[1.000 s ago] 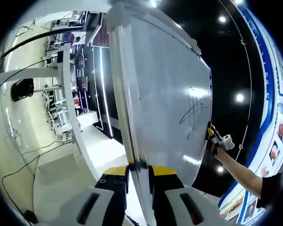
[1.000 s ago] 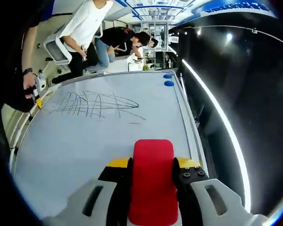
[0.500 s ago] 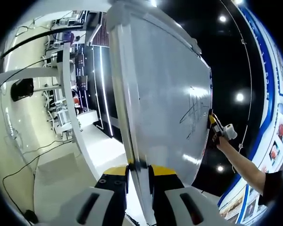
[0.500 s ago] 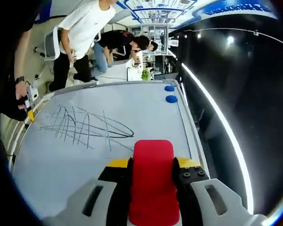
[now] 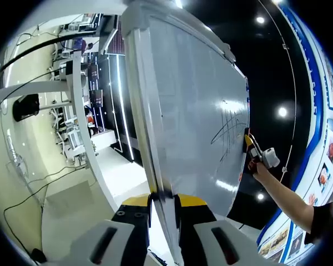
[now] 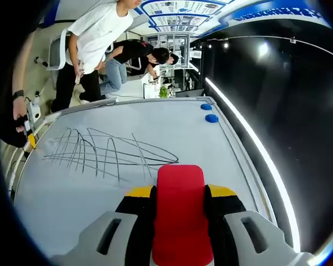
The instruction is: Wipe the writing off the whiteboard with the eraser
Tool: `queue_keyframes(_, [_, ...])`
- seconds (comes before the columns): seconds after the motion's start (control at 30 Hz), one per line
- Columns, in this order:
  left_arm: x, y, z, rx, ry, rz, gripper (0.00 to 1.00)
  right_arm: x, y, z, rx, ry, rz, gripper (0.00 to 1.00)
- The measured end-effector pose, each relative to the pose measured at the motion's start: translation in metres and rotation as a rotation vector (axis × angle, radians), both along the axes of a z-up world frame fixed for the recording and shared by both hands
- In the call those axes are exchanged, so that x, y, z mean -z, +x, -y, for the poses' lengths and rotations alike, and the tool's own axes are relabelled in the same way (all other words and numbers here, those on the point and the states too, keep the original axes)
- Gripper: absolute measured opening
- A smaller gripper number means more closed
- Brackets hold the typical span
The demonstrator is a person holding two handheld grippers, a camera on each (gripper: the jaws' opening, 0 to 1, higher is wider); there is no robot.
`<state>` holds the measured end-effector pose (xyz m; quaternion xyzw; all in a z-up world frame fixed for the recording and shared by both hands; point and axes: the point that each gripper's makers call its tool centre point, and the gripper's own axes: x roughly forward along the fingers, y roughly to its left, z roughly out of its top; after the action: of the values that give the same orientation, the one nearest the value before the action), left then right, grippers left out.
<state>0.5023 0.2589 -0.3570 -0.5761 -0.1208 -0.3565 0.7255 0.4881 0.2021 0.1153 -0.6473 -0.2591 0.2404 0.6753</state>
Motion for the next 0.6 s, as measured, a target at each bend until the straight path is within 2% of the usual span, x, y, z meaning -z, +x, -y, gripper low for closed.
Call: queue_keyframes(0.6, [0.0, -0.002, -0.001, 0.004, 0.013, 0.001, 0.19, 0.067, 0.0, -0.006, -0.033, 0.027, -0.002, 0.37])
